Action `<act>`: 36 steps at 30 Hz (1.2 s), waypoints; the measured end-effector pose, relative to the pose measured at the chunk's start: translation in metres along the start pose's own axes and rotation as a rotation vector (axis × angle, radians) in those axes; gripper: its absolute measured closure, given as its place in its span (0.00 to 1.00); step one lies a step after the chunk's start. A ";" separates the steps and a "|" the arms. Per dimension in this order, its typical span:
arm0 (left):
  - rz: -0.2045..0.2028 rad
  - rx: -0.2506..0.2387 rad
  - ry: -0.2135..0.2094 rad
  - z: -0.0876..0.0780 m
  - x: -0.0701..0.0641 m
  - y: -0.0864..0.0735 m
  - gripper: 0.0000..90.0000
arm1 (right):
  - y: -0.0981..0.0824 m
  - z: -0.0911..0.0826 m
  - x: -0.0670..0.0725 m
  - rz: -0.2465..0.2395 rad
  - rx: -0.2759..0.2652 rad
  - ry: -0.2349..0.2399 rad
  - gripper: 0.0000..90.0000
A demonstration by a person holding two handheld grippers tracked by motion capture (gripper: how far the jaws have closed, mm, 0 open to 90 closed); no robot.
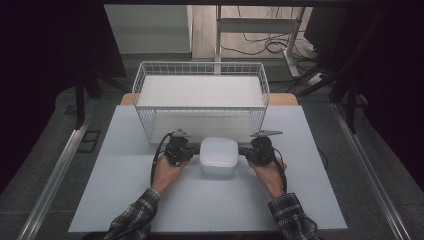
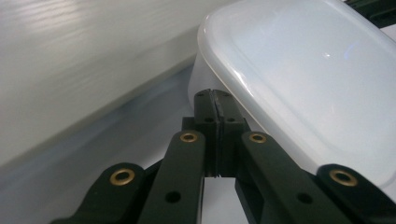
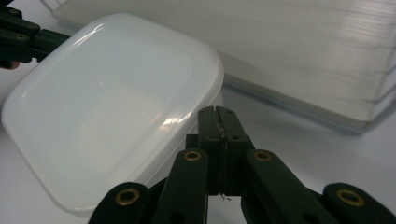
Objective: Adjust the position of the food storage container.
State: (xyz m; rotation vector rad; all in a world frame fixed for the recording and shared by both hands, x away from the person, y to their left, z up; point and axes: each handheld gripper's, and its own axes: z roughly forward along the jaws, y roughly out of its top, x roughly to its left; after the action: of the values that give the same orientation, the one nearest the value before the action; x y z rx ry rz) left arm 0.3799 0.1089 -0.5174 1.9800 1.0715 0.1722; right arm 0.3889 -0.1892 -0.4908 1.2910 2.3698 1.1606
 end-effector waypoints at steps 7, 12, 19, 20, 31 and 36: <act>-0.026 0.013 -0.032 -0.024 -0.002 -0.022 1.00 | -0.007 -0.002 0.021 -0.036 0.022 0.048 0.99; -0.030 0.021 -0.048 -0.034 -0.006 -0.032 1.00 | -0.012 -0.004 0.031 -0.061 0.029 0.066 0.99; -0.015 0.044 -0.059 -0.048 -0.014 -0.047 1.00 | -0.020 -0.010 0.044 -0.087 0.039 0.077 0.99; -0.010 0.045 -0.053 -0.049 -0.016 -0.049 1.00 | -0.022 -0.011 0.046 -0.096 0.041 0.078 0.99; 0.036 0.059 -0.001 -0.065 -0.038 -0.062 1.00 | -0.034 -0.025 0.064 -0.147 0.042 0.075 0.99; 0.034 0.058 -0.002 -0.061 -0.036 -0.061 1.00 | -0.036 -0.024 0.065 -0.163 0.050 0.055 0.99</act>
State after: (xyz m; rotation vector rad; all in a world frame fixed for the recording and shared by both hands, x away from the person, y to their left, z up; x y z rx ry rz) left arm 0.2904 0.1363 -0.5154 2.0507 1.0519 0.1590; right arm 0.3156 -0.1628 -0.4886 1.0694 2.5051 1.1089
